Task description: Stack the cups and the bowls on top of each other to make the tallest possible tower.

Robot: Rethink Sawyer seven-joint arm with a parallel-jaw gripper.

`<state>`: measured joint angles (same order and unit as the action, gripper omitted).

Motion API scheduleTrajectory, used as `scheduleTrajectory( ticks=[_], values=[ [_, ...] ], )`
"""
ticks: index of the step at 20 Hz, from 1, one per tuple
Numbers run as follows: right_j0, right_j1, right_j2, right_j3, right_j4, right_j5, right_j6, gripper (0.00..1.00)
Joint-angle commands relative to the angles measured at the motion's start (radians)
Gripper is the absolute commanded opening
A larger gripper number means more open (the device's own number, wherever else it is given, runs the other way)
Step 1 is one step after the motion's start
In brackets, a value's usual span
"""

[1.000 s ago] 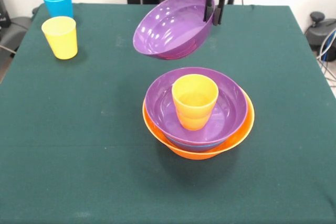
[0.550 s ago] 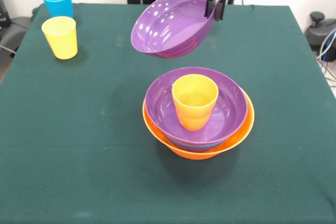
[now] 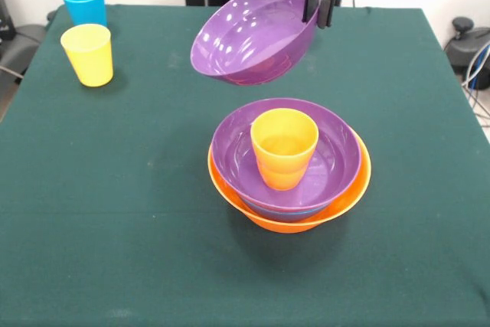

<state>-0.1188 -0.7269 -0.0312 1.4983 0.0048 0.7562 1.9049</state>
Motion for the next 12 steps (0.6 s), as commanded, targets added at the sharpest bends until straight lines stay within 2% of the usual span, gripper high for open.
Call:
scheduleTrajectory(
  ticks=[1, 12],
  values=[
    [0.000, 0.021, 0.097, -0.062, 0.026, 0.140, 0.050, 0.00],
    [-0.004, 0.084, 0.106, -0.197, 0.022, 0.223, 0.031, 0.00]
  ],
)
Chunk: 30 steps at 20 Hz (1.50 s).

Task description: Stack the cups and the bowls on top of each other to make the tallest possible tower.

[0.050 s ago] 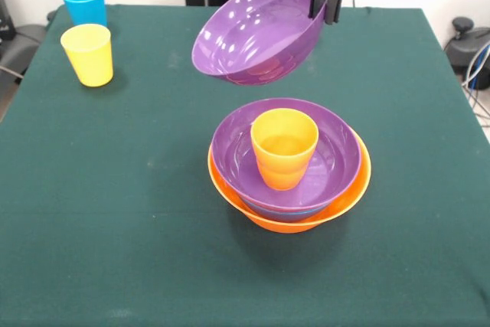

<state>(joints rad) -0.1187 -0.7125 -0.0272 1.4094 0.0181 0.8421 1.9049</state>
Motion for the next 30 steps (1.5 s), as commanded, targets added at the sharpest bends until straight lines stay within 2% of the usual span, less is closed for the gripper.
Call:
scheduleTrajectory(
  ticks=[1, 8, 17, 20, 22, 30],
  values=[
    [-0.003, 0.077, 0.102, -0.124, 0.006, 0.145, 0.031, 0.00],
    [0.004, 0.129, 0.104, -0.215, 0.009, 0.196, 0.047, 0.00],
    [-0.002, 0.220, 0.111, -0.386, 0.008, 0.285, 0.035, 0.00],
    [-0.008, 0.229, 0.117, -0.394, 0.016, 0.283, 0.022, 0.00],
    [-0.012, 0.253, 0.125, -0.432, 0.013, 0.289, 0.000, 0.00],
    [-0.005, 0.250, 0.115, -0.410, 0.015, 0.268, 0.005, 0.00]
  ],
)
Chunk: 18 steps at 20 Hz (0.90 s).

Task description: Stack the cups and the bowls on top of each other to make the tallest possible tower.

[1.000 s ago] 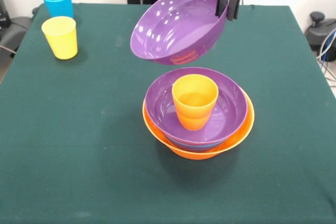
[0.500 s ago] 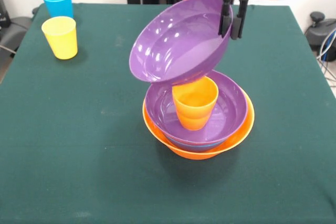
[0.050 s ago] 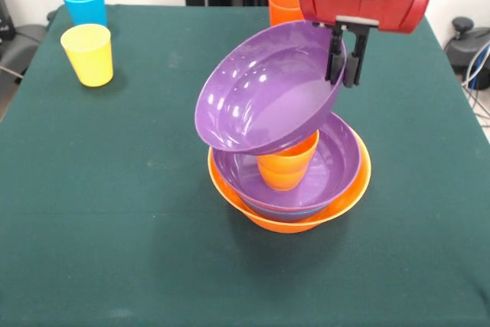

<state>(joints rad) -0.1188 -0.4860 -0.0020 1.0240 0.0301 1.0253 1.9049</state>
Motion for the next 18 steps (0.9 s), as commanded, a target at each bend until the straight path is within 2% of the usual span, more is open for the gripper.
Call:
scheduleTrajectory(
  ticks=[1, 5, 11, 18],
  values=[
    [-0.004, 0.018, 0.087, -0.010, 0.004, 0.078, 0.007, 0.00],
    [-0.005, 0.000, 0.084, 0.027, 0.002, 0.052, -0.001, 0.00],
    [-0.010, -0.056, 0.092, 0.149, 0.020, -0.024, -0.003, 0.00],
    [-0.008, -0.063, 0.089, 0.168, 0.023, -0.034, -0.001, 0.00]
  ],
)
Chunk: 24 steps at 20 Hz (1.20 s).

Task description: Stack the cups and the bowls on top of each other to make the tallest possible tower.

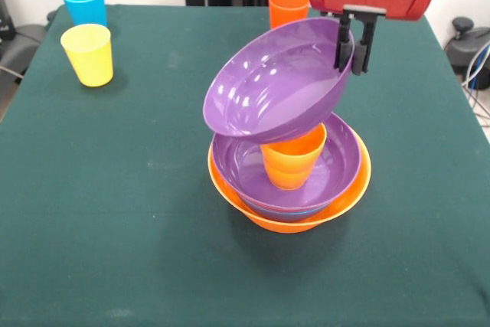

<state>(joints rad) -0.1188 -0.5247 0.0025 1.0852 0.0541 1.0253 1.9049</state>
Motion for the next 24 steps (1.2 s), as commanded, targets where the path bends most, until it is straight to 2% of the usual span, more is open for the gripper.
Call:
scheduleTrajectory(
  ticks=[1, 24],
  values=[
    [-0.007, -0.025, 0.084, 0.108, -0.003, -0.033, -0.001, 0.00],
    [-0.005, -0.013, 0.078, 0.089, -0.033, -0.036, -0.021, 0.00]
  ],
)
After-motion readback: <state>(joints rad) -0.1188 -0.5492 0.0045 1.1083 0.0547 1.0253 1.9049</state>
